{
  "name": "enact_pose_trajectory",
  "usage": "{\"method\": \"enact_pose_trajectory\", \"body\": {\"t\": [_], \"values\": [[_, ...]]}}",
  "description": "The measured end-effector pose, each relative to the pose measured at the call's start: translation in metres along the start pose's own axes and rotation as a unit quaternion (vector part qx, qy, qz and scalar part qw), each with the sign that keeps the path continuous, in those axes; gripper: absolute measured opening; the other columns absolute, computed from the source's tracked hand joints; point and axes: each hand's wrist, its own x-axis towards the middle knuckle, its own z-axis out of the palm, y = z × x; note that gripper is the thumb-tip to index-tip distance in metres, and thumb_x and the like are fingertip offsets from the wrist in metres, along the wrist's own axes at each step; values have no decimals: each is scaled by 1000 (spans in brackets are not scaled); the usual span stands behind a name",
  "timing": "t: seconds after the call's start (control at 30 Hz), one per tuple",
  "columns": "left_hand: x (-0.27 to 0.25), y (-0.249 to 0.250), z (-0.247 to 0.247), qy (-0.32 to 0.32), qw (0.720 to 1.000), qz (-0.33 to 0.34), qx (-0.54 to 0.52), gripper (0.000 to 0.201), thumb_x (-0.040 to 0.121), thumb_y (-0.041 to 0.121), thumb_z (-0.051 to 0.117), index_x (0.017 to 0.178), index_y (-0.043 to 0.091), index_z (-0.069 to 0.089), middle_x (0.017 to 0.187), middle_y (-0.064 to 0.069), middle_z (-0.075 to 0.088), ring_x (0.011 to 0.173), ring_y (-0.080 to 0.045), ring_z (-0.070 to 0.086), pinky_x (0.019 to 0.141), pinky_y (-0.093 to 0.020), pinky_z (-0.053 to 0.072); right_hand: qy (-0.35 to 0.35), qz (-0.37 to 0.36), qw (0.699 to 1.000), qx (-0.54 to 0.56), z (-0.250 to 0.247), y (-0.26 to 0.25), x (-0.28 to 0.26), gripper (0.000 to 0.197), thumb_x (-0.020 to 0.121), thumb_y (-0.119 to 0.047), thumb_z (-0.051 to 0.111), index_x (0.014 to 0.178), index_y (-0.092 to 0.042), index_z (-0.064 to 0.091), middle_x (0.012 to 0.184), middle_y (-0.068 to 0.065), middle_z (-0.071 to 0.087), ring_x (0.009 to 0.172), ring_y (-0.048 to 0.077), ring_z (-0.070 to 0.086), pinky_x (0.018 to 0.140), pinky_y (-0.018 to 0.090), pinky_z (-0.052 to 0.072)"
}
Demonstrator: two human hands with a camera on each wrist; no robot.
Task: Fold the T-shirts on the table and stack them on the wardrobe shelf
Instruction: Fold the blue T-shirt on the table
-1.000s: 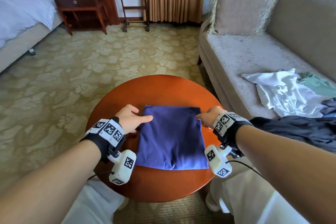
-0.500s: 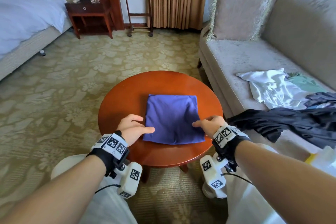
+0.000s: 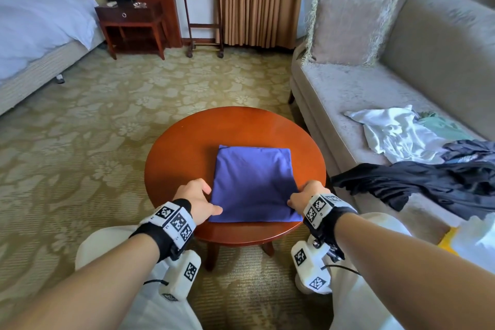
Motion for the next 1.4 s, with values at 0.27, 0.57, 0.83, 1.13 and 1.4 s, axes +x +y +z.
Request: {"method": "enact_pose_trajectory", "body": {"t": [0.27, 0.57, 0.83, 1.13, 1.4], "values": [[17, 35, -20, 90, 986, 128, 55, 33, 77, 37, 76, 99, 24, 55, 109, 3, 53, 109, -20, 52, 95, -38, 44, 68, -152, 982, -85, -2, -37, 13, 65, 72, -29, 70, 128, -16, 41, 125, 7, 40, 122, 29, 39, 96, 37, 40], [64, 56, -10, -87, 937, 194, 276, 88, 85, 50, 65, 155, 30, 14, 163, 10, -6, 150, -10, -1, 120, -45, 9, -105, -252, 922, -273, 32, -34, 42, 130, 58, -86, 59, 154, -29, -9, 159, 0, -22, 147, 25, -18, 118, 54, 6], [67, 46, -5, -113, 927, 185, 308, 90, 90, 56, 53, 155, 33, -5, 159, 9, -24, 148, -15, -20, 116, -56, -7, -85, -285, 898, -325, 43, -23, 48, 139, 32, -98, 7, 149, -30, -23, 154, 3, -36, 144, 30, -26, 117, 51, -6], [11, 34, 21, -95, 931, 153, 318, 88, 88, 68, 41, 154, 36, -9, 154, 0, -37, 144, -19, -30, 115, -56, -15, -4, -179, 950, -255, 46, -6, 22, 82, 91, -70, 26, 152, -32, -13, 157, 8, -28, 146, 31, -21, 118, 51, -5], [-23, 30, 29, -12, 963, 37, 268, 100, 85, 72, 44, 155, 23, -7, 162, -8, -15, 150, -25, -7, 117, -51, 0, 106, -60, 984, -131, 42, 12, -7, 83, 85, -61, 50, 149, -18, 20, 154, 11, 18, 143, 29, 16, 116, 46, 14]]}}
